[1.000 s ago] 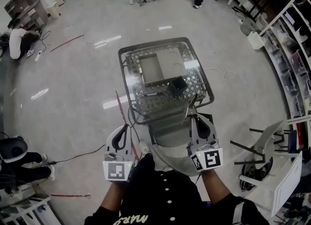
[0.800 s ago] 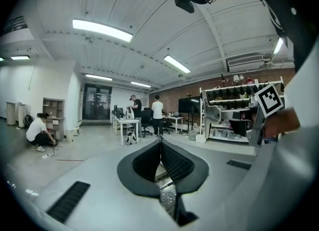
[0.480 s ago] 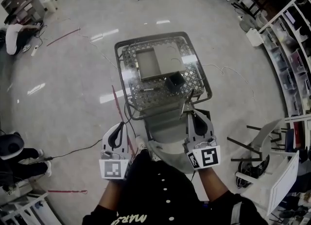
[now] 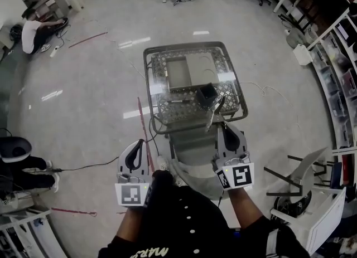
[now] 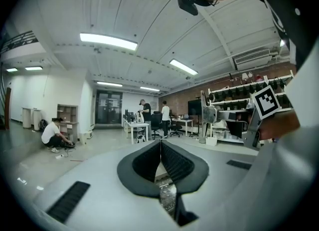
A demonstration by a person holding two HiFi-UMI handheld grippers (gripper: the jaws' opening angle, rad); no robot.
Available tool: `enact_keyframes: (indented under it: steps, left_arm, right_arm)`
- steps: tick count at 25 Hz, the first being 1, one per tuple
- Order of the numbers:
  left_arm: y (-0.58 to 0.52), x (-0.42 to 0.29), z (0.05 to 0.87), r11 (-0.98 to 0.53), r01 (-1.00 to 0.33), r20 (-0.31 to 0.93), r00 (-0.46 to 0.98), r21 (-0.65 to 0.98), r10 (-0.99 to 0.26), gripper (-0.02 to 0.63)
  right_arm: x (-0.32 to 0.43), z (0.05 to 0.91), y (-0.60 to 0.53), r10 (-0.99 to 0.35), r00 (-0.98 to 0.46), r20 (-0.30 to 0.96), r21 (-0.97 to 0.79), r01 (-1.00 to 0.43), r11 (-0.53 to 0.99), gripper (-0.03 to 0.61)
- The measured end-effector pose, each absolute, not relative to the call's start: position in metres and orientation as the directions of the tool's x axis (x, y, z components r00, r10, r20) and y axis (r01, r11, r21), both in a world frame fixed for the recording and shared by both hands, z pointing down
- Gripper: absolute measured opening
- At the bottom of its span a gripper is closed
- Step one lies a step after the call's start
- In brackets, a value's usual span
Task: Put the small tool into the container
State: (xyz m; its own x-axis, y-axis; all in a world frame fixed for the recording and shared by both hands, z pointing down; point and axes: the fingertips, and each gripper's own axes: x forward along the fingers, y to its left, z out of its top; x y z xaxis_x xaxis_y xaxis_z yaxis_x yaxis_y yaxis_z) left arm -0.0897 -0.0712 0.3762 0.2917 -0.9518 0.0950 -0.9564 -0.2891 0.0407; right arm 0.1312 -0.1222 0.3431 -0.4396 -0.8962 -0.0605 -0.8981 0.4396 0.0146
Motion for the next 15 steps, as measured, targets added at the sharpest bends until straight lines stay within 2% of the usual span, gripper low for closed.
enact_keyframes:
  steps: [7, 15]
  left_arm:
    - [-0.069, -0.102, 0.376, -0.272, -0.962, 0.137, 0.269, 0.001, -0.953, 0.028]
    - [-0.126, -0.110, 0.379, -0.358, -0.933, 0.105, 0.359, 0.029, -0.927, 0.028]
  right_arm:
    - [0.126, 0.339, -0.124, -0.895, -0.440, -0.073, 0.010, -0.898, 0.441, 0.017]
    - [0.112, 0.352, -0.156, -0.920, -0.388, -0.060, 0.014, -0.922, 0.388, 0.017]
